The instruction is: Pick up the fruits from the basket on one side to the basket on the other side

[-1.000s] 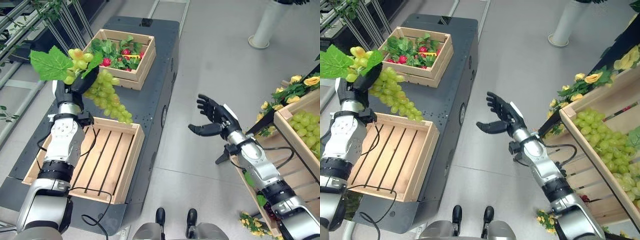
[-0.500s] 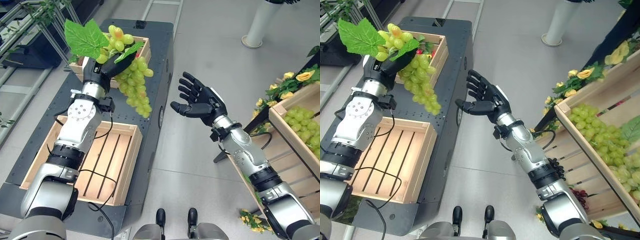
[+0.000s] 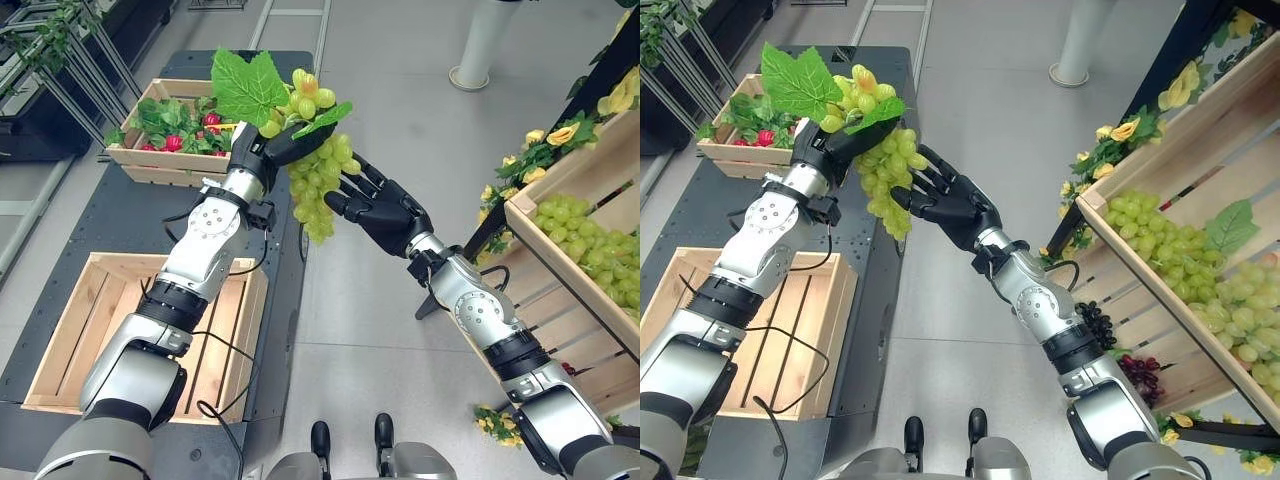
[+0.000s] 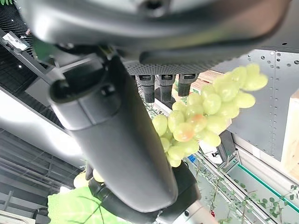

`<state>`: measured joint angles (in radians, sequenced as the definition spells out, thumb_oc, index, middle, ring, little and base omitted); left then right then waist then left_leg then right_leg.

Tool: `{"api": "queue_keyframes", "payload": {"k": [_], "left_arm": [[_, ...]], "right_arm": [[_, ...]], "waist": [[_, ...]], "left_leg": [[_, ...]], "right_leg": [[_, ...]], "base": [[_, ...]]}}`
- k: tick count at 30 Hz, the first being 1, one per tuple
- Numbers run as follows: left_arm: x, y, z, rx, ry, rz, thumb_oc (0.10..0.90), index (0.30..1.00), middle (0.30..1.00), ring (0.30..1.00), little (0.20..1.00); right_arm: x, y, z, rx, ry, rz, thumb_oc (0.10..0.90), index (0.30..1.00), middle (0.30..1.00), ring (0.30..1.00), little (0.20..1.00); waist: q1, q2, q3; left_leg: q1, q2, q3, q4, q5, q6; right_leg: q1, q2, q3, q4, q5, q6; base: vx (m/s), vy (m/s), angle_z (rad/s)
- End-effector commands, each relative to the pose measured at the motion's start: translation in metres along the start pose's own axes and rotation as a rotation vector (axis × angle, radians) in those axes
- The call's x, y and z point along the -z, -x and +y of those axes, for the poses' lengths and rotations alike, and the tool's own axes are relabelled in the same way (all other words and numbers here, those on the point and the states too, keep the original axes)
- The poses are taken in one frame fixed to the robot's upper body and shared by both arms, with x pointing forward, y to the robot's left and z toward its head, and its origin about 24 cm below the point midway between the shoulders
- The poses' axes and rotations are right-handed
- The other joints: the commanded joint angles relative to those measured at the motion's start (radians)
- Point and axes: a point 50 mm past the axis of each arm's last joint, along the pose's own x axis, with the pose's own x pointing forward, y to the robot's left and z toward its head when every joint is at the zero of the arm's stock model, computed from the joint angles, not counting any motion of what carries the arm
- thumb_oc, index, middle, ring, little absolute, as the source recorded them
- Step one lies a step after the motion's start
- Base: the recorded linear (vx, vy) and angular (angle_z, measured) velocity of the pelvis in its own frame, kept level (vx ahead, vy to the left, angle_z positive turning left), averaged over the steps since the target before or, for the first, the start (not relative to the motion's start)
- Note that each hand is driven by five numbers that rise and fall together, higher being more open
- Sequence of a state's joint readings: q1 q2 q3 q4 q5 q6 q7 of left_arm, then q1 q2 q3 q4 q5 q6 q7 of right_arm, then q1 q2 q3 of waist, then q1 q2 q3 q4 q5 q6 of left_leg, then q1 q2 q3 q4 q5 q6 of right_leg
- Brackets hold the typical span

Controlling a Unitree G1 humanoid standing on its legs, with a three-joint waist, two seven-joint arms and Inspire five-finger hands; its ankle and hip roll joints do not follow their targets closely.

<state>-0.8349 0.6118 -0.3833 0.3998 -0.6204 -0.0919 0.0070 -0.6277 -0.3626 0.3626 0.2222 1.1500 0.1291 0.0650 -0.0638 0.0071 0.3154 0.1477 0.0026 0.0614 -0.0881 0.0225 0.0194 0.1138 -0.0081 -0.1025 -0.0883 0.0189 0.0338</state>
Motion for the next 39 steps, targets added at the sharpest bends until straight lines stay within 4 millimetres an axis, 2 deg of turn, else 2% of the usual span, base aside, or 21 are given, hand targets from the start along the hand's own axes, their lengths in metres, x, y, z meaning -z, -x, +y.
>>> {"api": "queue_keyframes", "payload": {"k": [1,10,15,21,33,34,35,39], "left_arm": [[-0.038,-0.02,-0.014,0.05,0.011,-0.192,0.4,0.3,0.3,0.3,0.3],[-0.035,-0.021,-0.034,0.154,0.053,-0.198,0.4,0.3,0.3,0.3,0.3],[-0.037,-0.019,-0.046,0.225,0.062,-0.216,0.4,0.3,0.3,0.3,0.3],[-0.046,-0.02,-0.054,0.283,0.065,-0.234,0.4,0.3,0.3,0.3,0.3],[-0.043,-0.02,-0.067,0.38,0.069,-0.209,0.4,0.3,0.3,0.3,0.3],[-0.041,-0.02,-0.067,0.37,0.064,-0.196,0.4,0.3,0.3,0.3,0.3],[-0.039,-0.02,-0.066,0.362,0.058,-0.19,0.4,0.3,0.3,0.3,0.3],[-0.033,-0.021,-0.057,0.319,0.06,-0.171,0.4,0.3,0.3,0.3,0.3]], "right_arm": [[-0.003,-0.011,0.025,-0.103,-0.133,-0.089,0.8,0.9,0.9,0.9,0.9],[-0.002,-0.013,0.033,-0.11,-0.118,-0.079,0.8,0.9,0.9,0.9,0.9],[0.007,-0.013,0.035,-0.121,-0.16,-0.042,0.8,0.9,0.9,0.9,0.9],[0.01,-0.018,0.036,-0.112,-0.191,-0.019,0.8,0.9,0.9,0.9,0.9],[0.006,-0.025,0.04,-0.119,-0.262,-0.069,0.8,0.9,0.9,0.9,0.9],[0.006,-0.026,0.04,-0.113,-0.272,-0.089,0.483,0.425,0.425,0.425,0.425],[0.005,-0.026,0.04,-0.102,-0.275,-0.104,0.4,0.3,0.3,0.3,0.3],[0.004,-0.025,0.038,-0.096,-0.27,-0.128,0.4,0.3,0.3,0.3,0.3]], "waist": [[0.015,0.002,-0.309],[0.014,-0.01,-0.319],[0.011,-0.013,-0.323],[0.015,-0.014,-0.321],[0.023,-0.013,-0.324],[0.024,-0.012,-0.323],[0.025,-0.011,-0.323],[0.027,-0.009,-0.323]], "left_leg": [[-0.032,-0.053,0.004,0.001,-0.053,-0.005],[-0.031,-0.054,-0.002,0.001,-0.055,0.0],[-0.032,-0.052,0.001,0.001,-0.055,0.0],[-0.036,-0.049,0.002,0.001,-0.054,-0.001],[-0.039,-0.049,-0.001,0.001,-0.054,0.002],[-0.039,-0.049,-0.001,0.001,-0.053,0.003],[-0.04,-0.049,-0.002,0.001,-0.053,0.003],[-0.043,-0.05,-0.003,0.001,-0.051,0.004]], "right_leg": [[-0.007,0.007,0.014,0.001,-0.012,-0.004],[-0.005,0.011,0.023,0.001,-0.015,-0.005],[-0.007,0.013,0.028,0.001,-0.014,-0.005],[-0.011,0.012,0.026,0.001,-0.011,-0.004],[-0.013,0.01,0.023,0.001,-0.008,-0.002],[-0.013,0.01,0.022,0.001,-0.007,-0.001],[-0.014,0.009,0.021,0.001,-0.007,-0.001],[-0.016,0.008,0.018,0.001,-0.007,0.0]], "base": [[0.02,-0.012,-0.1],[0.01,-0.007,-0.03],[0.0,0.0,0.0],[0.0,0.0,0.0],[-0.01,0.003,-0.04],[0.0,0.0,0.0],[0.0,0.0,0.0],[0.0,0.0,0.0]]}}
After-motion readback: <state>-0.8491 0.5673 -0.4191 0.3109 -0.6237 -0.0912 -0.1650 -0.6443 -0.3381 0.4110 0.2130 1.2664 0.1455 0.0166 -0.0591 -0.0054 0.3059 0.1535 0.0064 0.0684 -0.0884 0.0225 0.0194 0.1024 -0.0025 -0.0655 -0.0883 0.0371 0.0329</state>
